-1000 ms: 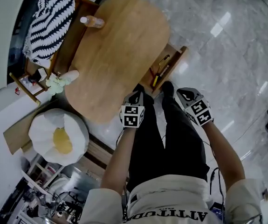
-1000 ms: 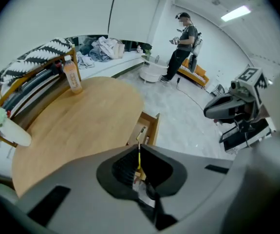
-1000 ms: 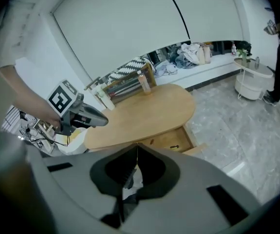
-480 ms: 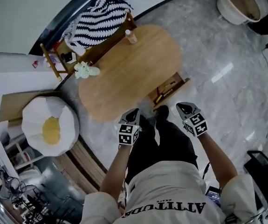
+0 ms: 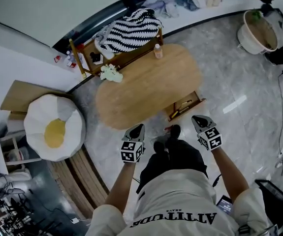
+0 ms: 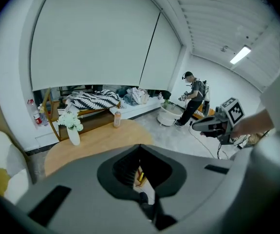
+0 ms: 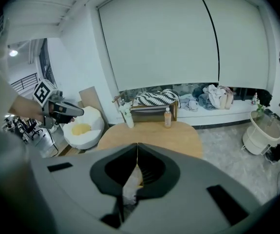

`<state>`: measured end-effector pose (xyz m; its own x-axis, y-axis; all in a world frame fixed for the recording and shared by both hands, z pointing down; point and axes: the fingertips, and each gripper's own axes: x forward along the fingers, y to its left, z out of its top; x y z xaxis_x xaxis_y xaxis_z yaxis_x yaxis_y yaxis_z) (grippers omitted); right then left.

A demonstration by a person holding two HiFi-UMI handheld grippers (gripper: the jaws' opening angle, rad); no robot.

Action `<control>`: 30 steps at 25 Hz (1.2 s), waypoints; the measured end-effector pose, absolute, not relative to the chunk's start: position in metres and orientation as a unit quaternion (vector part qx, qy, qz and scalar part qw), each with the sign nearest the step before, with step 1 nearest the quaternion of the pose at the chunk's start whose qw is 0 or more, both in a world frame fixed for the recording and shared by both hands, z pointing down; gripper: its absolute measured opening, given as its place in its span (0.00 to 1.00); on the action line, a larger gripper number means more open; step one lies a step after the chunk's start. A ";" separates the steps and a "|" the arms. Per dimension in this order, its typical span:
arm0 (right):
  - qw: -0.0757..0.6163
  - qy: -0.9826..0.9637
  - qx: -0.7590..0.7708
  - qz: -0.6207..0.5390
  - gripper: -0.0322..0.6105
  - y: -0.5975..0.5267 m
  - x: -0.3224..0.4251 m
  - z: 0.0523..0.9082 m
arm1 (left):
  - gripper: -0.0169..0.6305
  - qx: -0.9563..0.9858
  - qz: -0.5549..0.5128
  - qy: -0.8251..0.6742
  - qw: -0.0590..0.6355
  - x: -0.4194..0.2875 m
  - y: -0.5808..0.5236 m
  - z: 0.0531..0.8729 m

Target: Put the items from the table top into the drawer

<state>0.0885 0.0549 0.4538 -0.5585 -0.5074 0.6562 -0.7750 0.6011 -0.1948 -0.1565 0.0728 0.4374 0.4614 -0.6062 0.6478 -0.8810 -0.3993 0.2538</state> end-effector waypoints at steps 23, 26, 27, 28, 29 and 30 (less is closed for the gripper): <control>0.237 -0.856 0.445 0.112 0.08 0.132 0.051 0.307 | 0.06 0.846 0.152 -0.468 0.203 -0.225 0.146 0.312; 0.230 -0.856 0.453 0.101 0.08 0.141 0.059 0.293 | 0.06 0.852 0.148 -0.462 0.195 -0.220 0.155 0.297; 0.226 -0.855 0.456 0.097 0.08 0.143 0.063 0.288 | 0.06 0.854 0.146 -0.461 0.193 -0.218 0.157 0.292; 0.223 -0.856 0.458 0.095 0.08 0.145 0.067 0.283 | 0.06 0.854 0.143 -0.461 0.191 -0.215 0.158 0.287; 0.219 -0.856 0.459 0.092 0.08 0.148 0.071 0.279 | 0.06 0.855 0.140 -0.463 0.189 -0.213 0.159 0.281; 0.217 -0.856 0.461 0.090 0.08 0.150 0.077 0.276 | 0.06 0.854 0.138 -0.466 0.185 -0.210 0.159 0.277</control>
